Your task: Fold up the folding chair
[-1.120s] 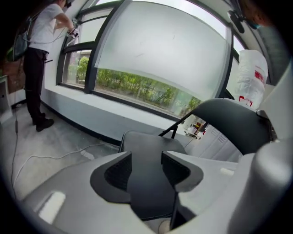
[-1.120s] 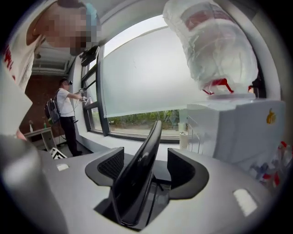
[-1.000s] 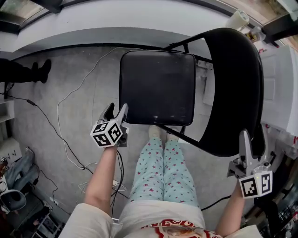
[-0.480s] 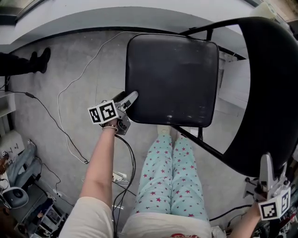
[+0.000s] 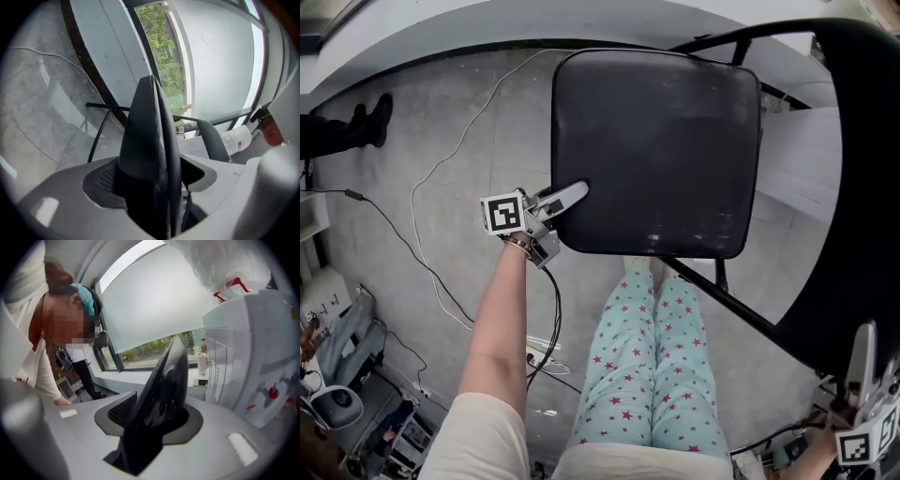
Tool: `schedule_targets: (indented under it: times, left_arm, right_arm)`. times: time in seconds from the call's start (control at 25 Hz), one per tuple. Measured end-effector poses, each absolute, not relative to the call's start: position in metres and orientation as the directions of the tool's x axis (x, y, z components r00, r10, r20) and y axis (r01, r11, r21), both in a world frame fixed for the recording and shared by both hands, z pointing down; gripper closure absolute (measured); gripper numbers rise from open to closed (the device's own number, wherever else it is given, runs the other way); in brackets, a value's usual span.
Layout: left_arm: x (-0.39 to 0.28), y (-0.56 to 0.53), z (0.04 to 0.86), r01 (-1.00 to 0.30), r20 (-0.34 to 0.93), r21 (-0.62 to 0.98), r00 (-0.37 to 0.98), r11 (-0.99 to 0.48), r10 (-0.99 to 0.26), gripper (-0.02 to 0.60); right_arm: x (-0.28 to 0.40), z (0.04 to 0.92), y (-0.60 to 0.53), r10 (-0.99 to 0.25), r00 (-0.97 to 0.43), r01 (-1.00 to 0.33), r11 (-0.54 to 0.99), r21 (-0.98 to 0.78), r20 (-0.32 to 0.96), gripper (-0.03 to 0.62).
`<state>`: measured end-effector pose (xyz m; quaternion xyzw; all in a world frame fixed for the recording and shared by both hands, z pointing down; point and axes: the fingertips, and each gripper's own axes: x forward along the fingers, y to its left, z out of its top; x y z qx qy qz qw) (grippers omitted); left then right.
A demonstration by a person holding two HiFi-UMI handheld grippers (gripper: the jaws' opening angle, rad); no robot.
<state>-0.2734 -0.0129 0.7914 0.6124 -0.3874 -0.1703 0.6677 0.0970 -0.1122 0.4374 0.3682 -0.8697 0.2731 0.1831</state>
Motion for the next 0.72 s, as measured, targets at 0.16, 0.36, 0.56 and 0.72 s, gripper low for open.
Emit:
schedule_targets:
  times: [0.16, 0.36, 0.56, 0.72]
  left_arm:
    - [-0.273, -0.011, 0.775, -0.165, 0.213, 0.977, 0.681, 0.136, -0.701, 0.266]
    - [-0.24, -0.007, 0.71, -0.103, 0.147, 0.989, 0.661, 0.105, -0.735, 0.334]
    - [-0.182, -0.047, 0.658, -0.482, 0.505, 0.845, 0.572, 0.234, -0.646, 0.354]
    - [-0.127, -0.071, 0.611, -0.666, 0.69, 0.678, 0.429, 0.312, -0.583, 0.352]
  right_arm:
    - [0.096, 0.432, -0.116, -0.635, -0.622, -0.777, 0.429, -0.46, 0.459, 0.485]
    - [0.082, 0.411, -0.103, -0.627, -0.635, -0.768, 0.446, -0.46, 0.452, 0.469]
    - [0.061, 0.391, -0.1, -0.646, -0.63, -0.774, 0.475, -0.419, 0.431, 0.444]
    - [0.056, 0.367, -0.106, -0.64, -0.622, -0.783, 0.503, -0.365, 0.451, 0.426]
